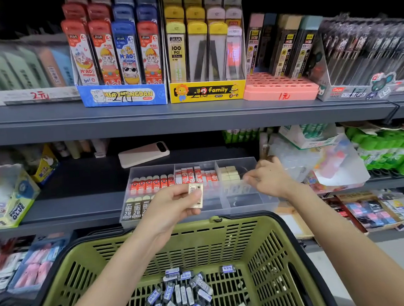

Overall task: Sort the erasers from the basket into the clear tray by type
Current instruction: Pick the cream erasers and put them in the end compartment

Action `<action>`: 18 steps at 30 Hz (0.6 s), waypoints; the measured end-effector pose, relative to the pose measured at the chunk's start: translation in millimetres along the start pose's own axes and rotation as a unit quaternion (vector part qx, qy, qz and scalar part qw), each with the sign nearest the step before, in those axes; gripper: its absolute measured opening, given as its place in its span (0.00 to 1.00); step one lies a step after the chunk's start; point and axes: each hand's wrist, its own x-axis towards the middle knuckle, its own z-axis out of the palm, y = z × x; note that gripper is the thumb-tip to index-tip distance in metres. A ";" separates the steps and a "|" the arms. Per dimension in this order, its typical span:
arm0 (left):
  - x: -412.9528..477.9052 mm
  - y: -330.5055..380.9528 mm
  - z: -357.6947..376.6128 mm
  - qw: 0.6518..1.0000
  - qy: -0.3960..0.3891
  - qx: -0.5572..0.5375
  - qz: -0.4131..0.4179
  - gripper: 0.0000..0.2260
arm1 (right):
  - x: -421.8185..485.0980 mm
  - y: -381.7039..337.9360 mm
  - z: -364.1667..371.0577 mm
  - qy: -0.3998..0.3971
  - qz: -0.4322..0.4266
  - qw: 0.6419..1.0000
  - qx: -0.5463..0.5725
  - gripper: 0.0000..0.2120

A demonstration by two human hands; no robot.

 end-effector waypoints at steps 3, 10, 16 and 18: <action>-2.0 0.9 -0.7 0.999 -0.015 0.032 -0.001 0.17 | -9.5 -6.2 -5.1 0.040 0.002 0.999 -0.026 0.17; -4.3 -0.3 7.1 0.981 0.000 0.154 0.115 0.13 | -60.6 -74.5 -47.7 0.136 -0.032 0.889 0.435 0.06; -6.9 0.2 16.3 0.950 -0.023 0.237 0.202 0.12 | -74.5 -91.0 -57.9 0.103 -0.083 0.907 0.399 0.05; -6.3 -4.6 15.2 0.931 -0.013 0.286 0.225 0.13 | -70.6 -80.4 -56.2 0.120 -0.074 0.916 0.375 0.05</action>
